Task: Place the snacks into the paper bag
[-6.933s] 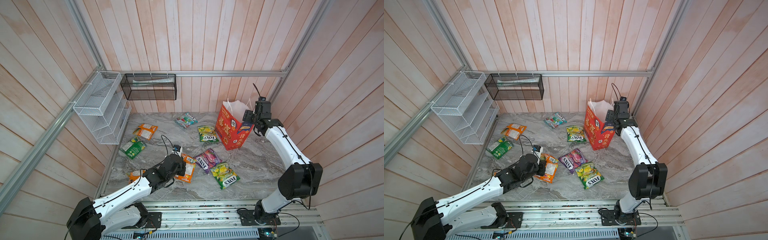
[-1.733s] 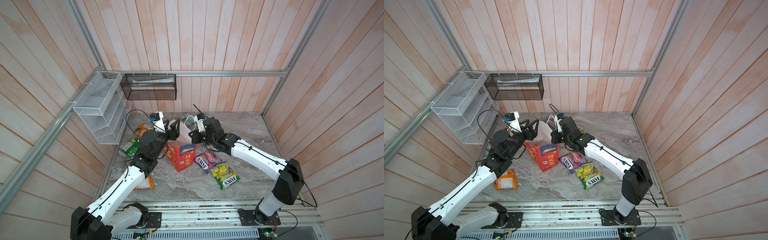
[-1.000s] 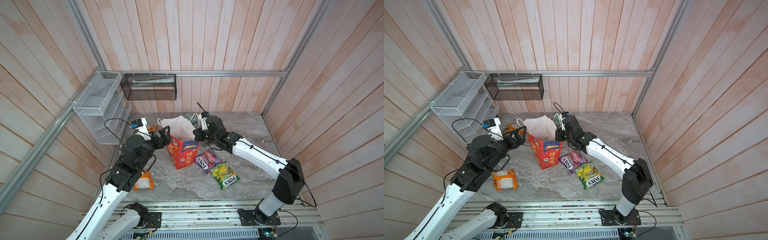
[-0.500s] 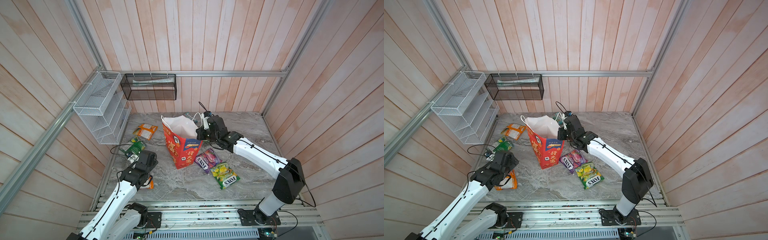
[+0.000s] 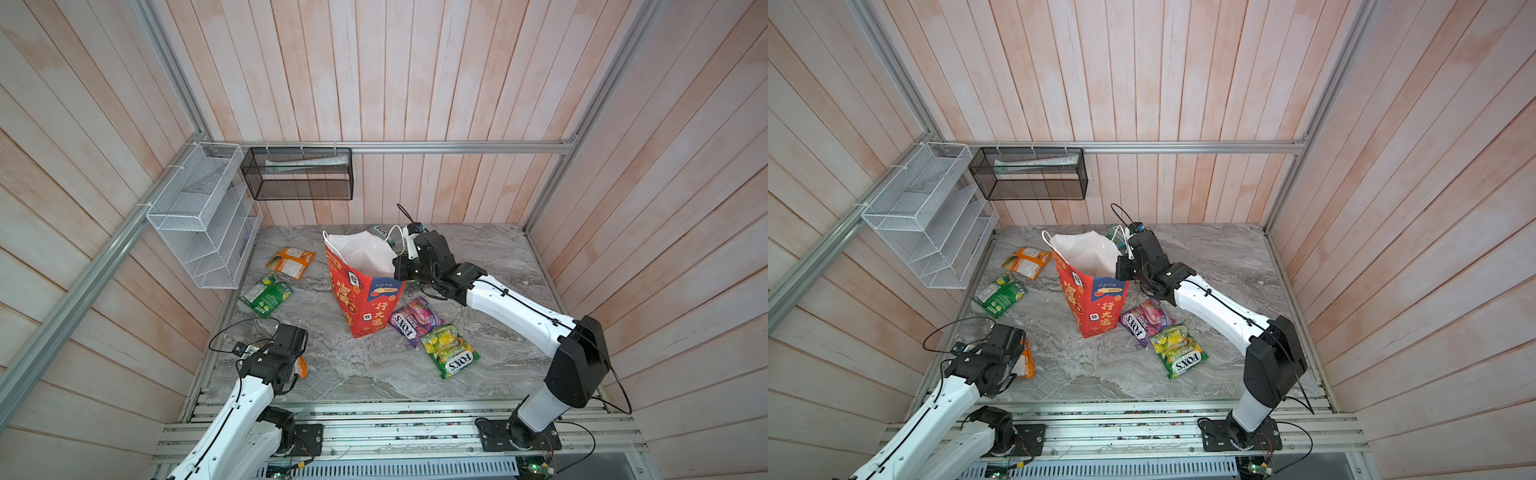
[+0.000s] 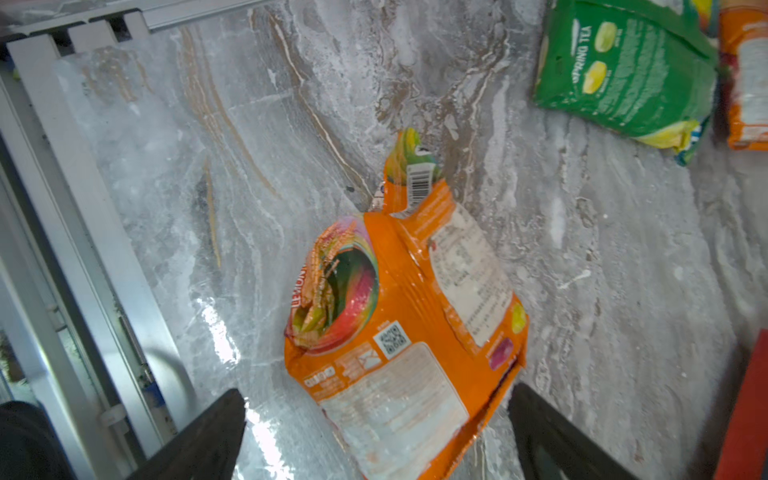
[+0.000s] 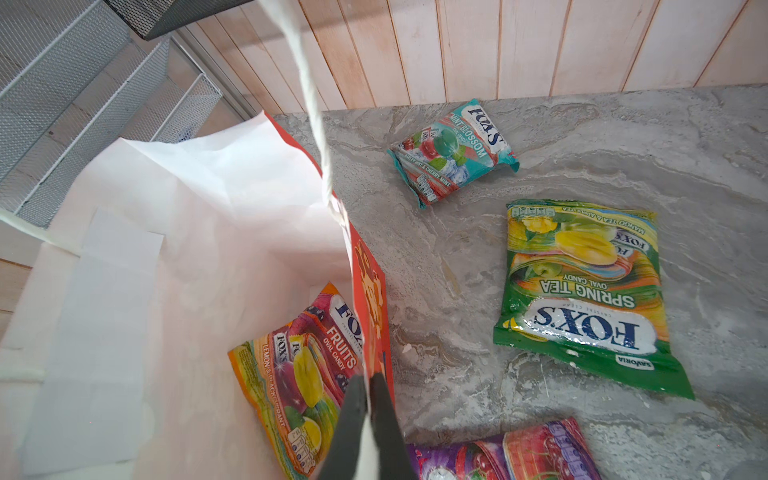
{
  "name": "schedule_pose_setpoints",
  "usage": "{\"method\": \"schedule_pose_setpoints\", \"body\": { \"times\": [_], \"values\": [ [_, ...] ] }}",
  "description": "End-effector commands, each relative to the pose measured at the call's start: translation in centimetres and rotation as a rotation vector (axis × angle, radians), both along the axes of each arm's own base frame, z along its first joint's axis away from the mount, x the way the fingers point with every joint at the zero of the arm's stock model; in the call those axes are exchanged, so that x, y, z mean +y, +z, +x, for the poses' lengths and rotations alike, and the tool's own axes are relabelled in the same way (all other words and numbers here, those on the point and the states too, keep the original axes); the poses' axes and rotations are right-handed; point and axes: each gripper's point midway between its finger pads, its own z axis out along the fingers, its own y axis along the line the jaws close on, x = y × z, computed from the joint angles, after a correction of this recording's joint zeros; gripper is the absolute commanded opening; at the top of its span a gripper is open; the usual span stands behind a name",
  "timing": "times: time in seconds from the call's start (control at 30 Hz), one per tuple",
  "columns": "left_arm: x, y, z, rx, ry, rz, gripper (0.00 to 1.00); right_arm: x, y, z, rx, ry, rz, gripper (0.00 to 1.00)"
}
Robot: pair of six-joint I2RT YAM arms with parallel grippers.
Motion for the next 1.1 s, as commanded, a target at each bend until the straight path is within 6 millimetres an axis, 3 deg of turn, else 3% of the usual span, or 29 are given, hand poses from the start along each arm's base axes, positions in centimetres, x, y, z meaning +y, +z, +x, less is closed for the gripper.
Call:
{"method": "schedule_pose_setpoints", "body": {
  "times": [0.0,0.27,0.7,0.93,1.07],
  "values": [
    [0.3,-0.6,0.3,-0.009,0.027,0.000,1.00,-0.5,-1.8,0.3,0.024,-0.009,-0.054,0.00],
    [-0.8,-3.3,2.2,0.016,-0.050,-0.071,1.00,-0.4,-1.9,0.3,0.022,-0.005,-0.062,0.00],
    [-3.2,-5.7,4.1,0.044,-0.143,-0.170,0.95,-0.2,-1.3,0.0,0.005,0.006,-0.062,0.00],
    [-3.5,-6.4,4.3,0.060,-0.130,-0.193,0.82,-0.2,-1.3,0.0,0.003,0.008,-0.063,0.00],
    [-3.8,-6.4,4.5,0.035,-0.143,-0.204,0.65,-0.2,-1.3,-0.1,0.004,0.010,-0.066,0.00]
  ]
}}
